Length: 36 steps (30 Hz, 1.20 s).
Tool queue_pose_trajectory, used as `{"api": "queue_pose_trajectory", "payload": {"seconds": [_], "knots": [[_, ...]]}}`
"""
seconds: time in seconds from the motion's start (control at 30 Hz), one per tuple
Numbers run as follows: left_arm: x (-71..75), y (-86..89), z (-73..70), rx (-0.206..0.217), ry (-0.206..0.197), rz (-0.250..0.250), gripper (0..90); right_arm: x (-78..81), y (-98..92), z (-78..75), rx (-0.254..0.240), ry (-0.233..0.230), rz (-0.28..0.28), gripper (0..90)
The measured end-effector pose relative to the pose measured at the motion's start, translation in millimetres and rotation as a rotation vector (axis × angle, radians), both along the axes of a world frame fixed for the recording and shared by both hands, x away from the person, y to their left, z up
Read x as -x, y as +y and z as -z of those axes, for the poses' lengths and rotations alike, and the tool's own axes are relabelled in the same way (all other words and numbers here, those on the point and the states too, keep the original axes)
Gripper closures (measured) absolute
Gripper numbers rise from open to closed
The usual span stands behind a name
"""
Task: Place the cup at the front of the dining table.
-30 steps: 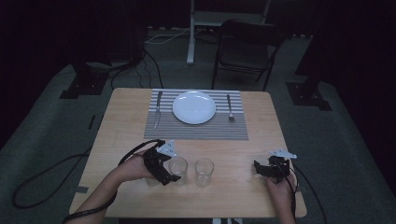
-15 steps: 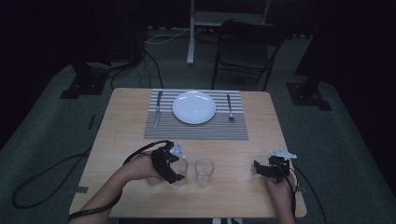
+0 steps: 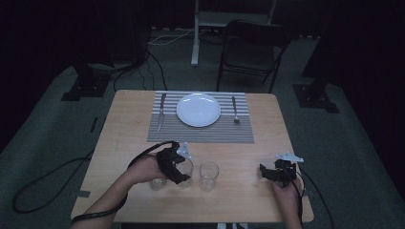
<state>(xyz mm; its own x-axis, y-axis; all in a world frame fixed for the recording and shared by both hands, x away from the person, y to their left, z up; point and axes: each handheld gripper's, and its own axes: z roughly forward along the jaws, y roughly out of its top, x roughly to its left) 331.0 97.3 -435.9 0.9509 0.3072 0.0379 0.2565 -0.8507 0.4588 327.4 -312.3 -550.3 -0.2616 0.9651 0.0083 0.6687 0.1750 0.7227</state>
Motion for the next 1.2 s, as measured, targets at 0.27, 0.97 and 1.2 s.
{"api": "queue_pose_trajectory", "payload": {"seconds": [0.27,0.97,1.2], "knots": [[-7.6,3.7,-8.4,0.037,-0.027,-0.037,28.5,0.0,0.0,0.0,0.000,0.000,0.000,12.7],[-49.9,19.2,-21.5,0.072,-0.049,-0.232,28.5,0.0,-0.1,0.0,0.000,0.000,-0.001,12.6],[-68.2,24.1,-26.9,0.070,-0.067,-0.320,28.6,0.0,0.0,0.0,-0.001,0.001,0.001,12.6]]}}
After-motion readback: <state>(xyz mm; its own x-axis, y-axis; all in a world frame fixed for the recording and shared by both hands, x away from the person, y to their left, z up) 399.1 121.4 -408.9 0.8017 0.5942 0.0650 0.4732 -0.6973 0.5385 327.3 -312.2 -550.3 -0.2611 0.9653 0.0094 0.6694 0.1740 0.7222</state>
